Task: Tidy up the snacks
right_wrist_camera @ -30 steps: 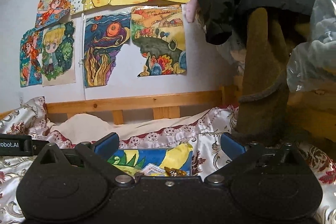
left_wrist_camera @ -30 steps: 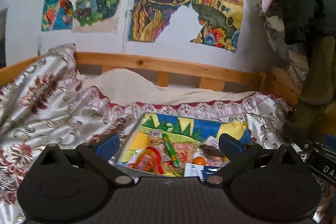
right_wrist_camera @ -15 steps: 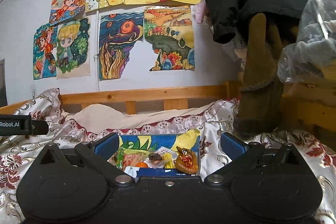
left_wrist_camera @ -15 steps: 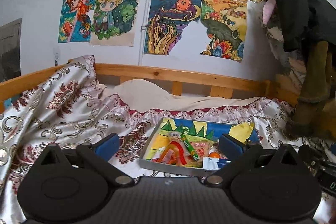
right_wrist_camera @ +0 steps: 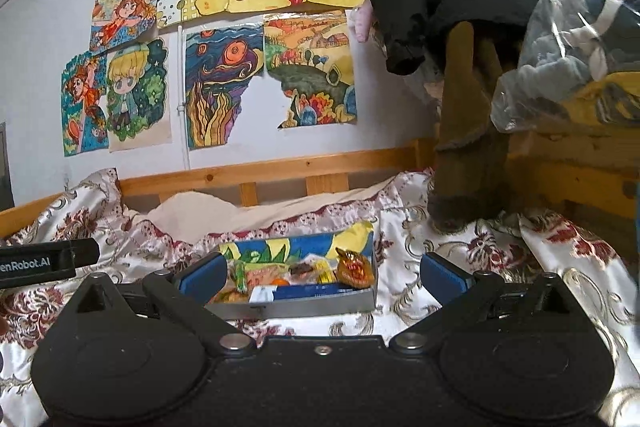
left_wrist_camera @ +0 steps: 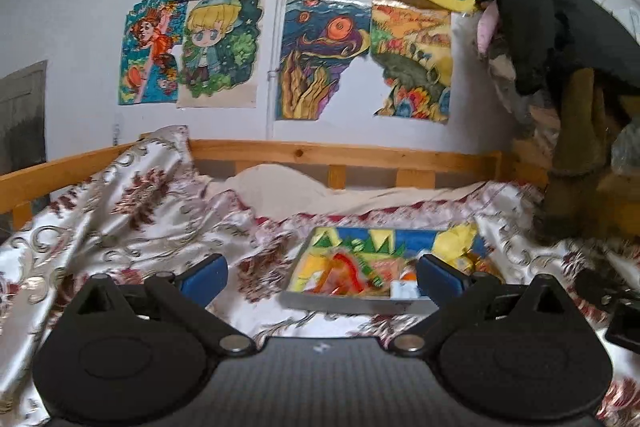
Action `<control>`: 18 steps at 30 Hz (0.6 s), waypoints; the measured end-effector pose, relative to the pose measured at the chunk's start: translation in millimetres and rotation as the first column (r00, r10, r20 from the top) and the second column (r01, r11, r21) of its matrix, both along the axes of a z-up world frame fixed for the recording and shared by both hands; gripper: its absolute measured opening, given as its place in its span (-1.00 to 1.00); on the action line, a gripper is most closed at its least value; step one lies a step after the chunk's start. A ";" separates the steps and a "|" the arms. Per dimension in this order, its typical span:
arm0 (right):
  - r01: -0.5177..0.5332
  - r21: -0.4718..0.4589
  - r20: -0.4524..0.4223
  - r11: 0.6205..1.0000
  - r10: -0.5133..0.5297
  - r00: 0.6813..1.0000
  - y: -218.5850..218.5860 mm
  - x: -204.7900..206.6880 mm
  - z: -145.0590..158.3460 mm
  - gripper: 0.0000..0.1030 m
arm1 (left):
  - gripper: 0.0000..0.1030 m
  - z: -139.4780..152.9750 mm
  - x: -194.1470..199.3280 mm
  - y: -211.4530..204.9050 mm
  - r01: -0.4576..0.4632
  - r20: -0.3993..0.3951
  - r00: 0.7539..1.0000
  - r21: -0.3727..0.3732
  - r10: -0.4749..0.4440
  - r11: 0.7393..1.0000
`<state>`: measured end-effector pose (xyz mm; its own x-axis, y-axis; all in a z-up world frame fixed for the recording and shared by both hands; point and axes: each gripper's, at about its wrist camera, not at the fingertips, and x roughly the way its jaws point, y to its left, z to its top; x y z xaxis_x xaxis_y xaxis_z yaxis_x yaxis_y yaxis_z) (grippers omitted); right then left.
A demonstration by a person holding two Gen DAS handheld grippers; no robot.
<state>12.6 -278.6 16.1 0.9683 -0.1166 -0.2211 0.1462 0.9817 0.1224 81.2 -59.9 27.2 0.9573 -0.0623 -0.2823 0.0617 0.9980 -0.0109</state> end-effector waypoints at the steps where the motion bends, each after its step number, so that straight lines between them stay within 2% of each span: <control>1: 0.001 0.000 -0.004 1.000 -0.001 1.000 1.5 -2.8 -1.3 0.99 | 0.99 -0.2 -2.1 1.0 -0.015 -0.007 1.000 0.012 0.015 1.000; 6: -0.009 -0.007 -0.050 1.000 0.009 0.999 12.4 -12.9 -8.8 0.99 | 0.99 -3.3 -16.4 16.1 -0.017 -0.057 0.998 0.022 0.018 1.000; 12: -0.029 -0.014 -0.058 0.999 0.028 0.998 26.8 -23.3 -10.0 0.99 | 0.99 -9.9 -33.9 31.5 0.000 -0.048 0.999 0.048 0.003 0.999; 15: -0.017 0.006 -0.087 1.000 0.018 0.996 32.9 -25.2 -10.2 0.99 | 0.99 -13.8 -40.8 42.0 0.022 -0.020 1.000 0.024 -0.022 0.999; 18: -0.010 0.020 -0.122 1.000 0.013 0.992 38.7 -24.9 -14.4 0.99 | 0.99 -16.0 -39.3 50.8 0.018 -0.040 0.999 -0.003 -0.018 1.000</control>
